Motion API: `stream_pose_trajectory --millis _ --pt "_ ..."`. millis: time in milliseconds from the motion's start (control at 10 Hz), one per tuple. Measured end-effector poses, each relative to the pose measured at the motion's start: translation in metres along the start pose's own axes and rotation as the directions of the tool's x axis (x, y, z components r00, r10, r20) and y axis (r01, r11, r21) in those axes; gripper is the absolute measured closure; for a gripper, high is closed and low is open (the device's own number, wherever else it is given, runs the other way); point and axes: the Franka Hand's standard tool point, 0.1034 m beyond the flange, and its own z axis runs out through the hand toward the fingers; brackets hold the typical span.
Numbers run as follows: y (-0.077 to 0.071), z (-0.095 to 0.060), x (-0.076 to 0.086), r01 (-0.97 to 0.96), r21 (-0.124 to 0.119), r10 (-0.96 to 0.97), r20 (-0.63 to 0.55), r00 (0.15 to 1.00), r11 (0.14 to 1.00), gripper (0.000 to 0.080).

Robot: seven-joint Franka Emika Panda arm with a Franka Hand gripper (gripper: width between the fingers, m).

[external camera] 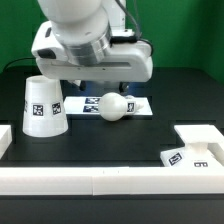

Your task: Assemble lamp

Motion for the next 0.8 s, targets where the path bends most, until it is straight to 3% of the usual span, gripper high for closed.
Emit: stream_pose_trajectory --millis 200,600,800 --pt "0.006 0.006 -0.004 -0.035 -0.025 0.035 0.006 0.999 0.999 0.01" --pt "0.003 0.003 -0.002 -0.03 -0.022 0.03 -0.001 1.0 0.999 0.01" --pt "0.011 0.004 -0.012 -0.072 -0.016 0.072 0.024 0.997 0.997 0.01"
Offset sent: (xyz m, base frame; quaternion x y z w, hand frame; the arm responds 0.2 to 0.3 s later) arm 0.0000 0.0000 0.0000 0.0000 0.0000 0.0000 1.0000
